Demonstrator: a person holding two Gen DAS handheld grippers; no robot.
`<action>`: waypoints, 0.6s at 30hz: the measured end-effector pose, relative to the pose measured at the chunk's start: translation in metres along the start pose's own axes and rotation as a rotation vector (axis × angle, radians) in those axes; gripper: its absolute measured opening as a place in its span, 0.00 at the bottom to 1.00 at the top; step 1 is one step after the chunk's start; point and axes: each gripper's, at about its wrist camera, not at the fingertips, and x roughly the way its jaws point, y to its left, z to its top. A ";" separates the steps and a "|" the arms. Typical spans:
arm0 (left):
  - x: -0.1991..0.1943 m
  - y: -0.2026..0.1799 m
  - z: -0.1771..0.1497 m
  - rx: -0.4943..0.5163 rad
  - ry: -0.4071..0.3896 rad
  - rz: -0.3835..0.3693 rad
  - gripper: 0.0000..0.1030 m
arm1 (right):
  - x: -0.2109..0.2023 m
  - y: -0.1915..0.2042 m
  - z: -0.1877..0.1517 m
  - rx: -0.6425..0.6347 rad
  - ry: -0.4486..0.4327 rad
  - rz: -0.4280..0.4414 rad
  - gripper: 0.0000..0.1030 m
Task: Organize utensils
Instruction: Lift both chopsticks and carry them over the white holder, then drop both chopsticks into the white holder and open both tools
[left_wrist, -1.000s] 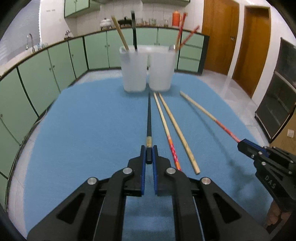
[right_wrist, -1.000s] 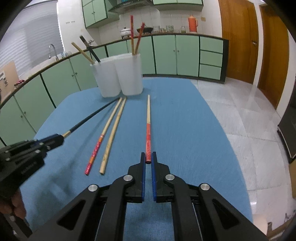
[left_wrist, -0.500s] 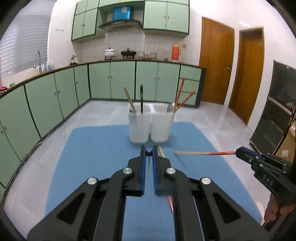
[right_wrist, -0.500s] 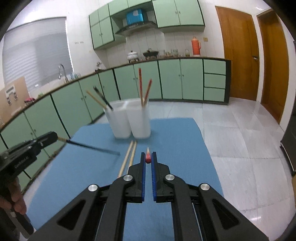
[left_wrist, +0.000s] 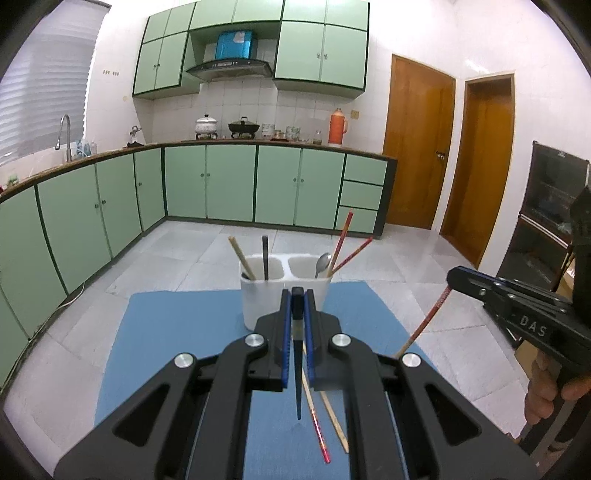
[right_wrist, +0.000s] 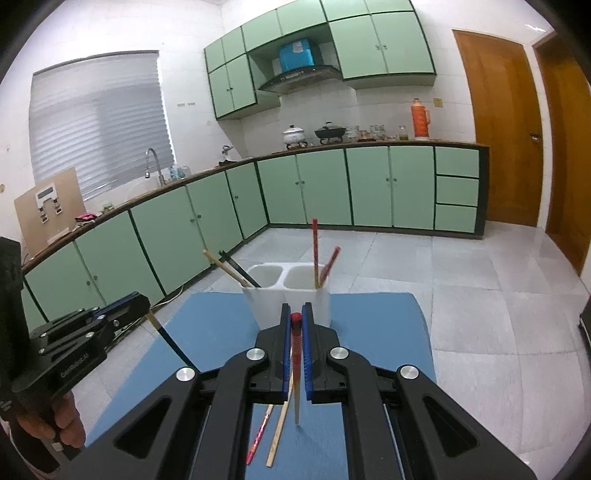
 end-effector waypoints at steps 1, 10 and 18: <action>0.000 0.000 0.003 0.001 -0.008 -0.002 0.05 | 0.001 0.002 0.003 -0.008 -0.002 0.001 0.05; 0.000 0.001 0.030 0.002 -0.077 -0.015 0.05 | 0.004 0.015 0.032 -0.048 -0.057 0.031 0.05; 0.008 -0.006 0.070 0.012 -0.176 -0.013 0.05 | 0.009 0.025 0.076 -0.073 -0.156 0.030 0.05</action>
